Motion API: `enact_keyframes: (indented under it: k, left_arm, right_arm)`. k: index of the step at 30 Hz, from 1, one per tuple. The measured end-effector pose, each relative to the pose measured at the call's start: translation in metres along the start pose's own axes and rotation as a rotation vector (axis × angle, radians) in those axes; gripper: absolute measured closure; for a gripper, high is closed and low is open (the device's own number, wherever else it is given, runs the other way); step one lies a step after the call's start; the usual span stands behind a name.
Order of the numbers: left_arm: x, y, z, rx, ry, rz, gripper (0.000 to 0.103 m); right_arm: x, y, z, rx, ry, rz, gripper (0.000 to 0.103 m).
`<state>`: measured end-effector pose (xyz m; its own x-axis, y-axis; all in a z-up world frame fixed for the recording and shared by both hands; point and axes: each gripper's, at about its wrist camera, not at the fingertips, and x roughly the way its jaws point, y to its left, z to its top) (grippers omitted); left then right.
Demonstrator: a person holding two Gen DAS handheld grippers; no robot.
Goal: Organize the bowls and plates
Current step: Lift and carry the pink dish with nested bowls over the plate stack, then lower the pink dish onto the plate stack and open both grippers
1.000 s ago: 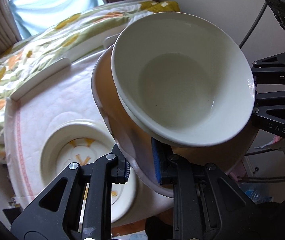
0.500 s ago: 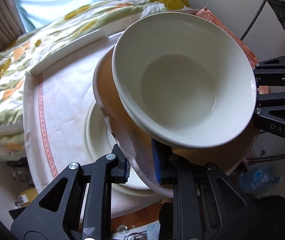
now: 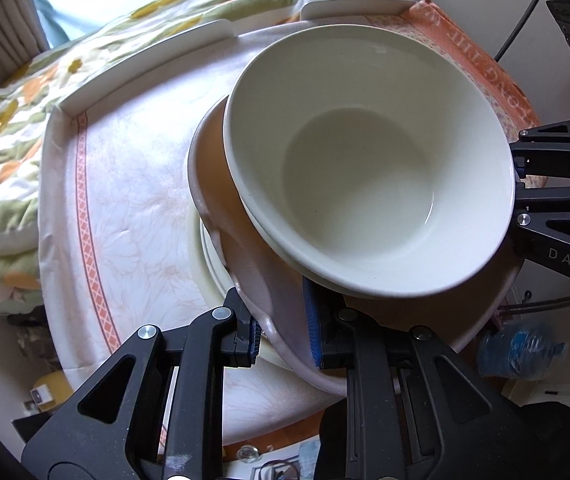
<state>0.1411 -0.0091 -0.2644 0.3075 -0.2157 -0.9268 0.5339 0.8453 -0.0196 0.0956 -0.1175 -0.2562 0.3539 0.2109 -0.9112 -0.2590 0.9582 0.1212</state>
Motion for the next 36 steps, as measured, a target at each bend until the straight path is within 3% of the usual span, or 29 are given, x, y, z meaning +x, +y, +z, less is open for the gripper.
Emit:
enact_keyframes:
  k: [9, 19, 24, 36]
  left_arm:
    - [0.008, 0.004, 0.0, 0.005, -0.009, 0.002, 0.087]
    - [0.006, -0.001, 0.005, 0.019, -0.005, 0.078, 0.087]
    - [-0.004, -0.004, 0.007, 0.066, 0.001, 0.124, 0.086]
    - [-0.041, -0.004, 0.0, 0.053, -0.031, 0.137, 0.086]
  right_arm:
    - [0.007, -0.002, -0.001, 0.025, -0.007, -0.015, 0.092]
    - [0.009, -0.001, 0.0, 0.045, 0.024, -0.038, 0.092]
    - [0.01, -0.001, 0.001, 0.059, 0.046, -0.036, 0.091]
    - [-0.028, -0.005, -0.003, 0.091, 0.033, -0.055, 0.09]
